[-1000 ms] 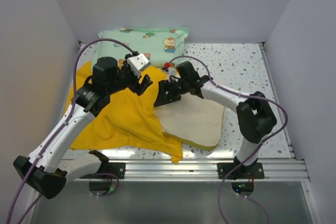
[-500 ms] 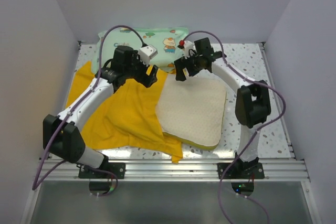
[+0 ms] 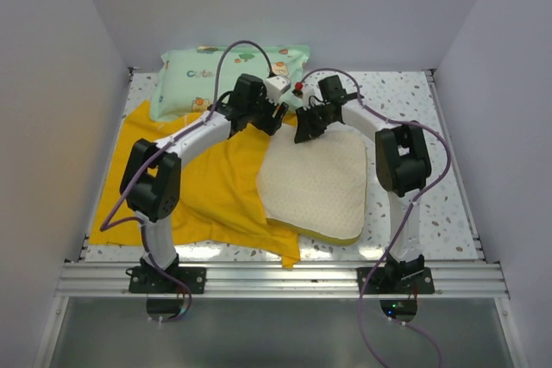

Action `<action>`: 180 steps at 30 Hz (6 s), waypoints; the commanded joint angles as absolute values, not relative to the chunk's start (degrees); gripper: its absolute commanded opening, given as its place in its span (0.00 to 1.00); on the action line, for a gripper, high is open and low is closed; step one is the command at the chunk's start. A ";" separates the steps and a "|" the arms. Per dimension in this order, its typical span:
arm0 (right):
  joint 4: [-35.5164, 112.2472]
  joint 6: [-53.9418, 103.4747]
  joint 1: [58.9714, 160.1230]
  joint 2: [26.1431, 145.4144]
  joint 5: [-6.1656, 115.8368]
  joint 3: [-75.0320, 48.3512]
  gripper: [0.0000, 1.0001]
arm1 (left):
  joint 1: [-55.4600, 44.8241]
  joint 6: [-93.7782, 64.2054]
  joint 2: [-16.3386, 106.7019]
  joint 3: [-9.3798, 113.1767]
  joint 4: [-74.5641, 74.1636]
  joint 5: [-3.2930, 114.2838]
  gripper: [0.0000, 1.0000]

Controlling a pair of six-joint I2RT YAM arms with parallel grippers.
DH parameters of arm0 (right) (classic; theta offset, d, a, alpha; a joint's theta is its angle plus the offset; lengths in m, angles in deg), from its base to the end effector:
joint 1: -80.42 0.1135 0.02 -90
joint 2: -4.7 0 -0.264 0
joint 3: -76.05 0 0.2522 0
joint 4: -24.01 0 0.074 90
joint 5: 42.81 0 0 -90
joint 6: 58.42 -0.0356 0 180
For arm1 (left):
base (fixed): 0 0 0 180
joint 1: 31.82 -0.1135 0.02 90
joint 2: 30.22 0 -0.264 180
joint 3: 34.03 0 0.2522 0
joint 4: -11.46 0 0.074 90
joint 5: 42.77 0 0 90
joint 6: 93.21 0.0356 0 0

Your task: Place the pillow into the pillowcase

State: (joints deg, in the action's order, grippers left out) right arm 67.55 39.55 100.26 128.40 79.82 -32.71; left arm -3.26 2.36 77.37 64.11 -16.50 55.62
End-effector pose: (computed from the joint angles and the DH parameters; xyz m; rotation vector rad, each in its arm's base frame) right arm 0.4304 0.1757 0.1795 -0.8139 2.4146 0.8134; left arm 0.3799 -0.2127 0.2574 0.7354 2.1187 -0.3818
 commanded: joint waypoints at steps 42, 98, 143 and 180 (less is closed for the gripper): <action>11.66 -14.30 100.90 104.47 102.73 -6.26 0.00 | -2.10 -45.47 76.11 56.55 18.26 86.53 0.00; 70.56 38.27 135.80 105.51 66.26 -5.73 0.70 | -35.33 27.24 33.24 41.87 -52.35 86.16 0.98; 53.34 16.65 120.50 109.10 98.88 -16.53 0.00 | 37.32 50.42 43.59 31.12 -24.55 66.83 0.00; 75.58 45.90 95.72 103.72 80.20 -16.71 0.86 | -2.46 6.02 56.06 62.42 -26.30 66.77 0.75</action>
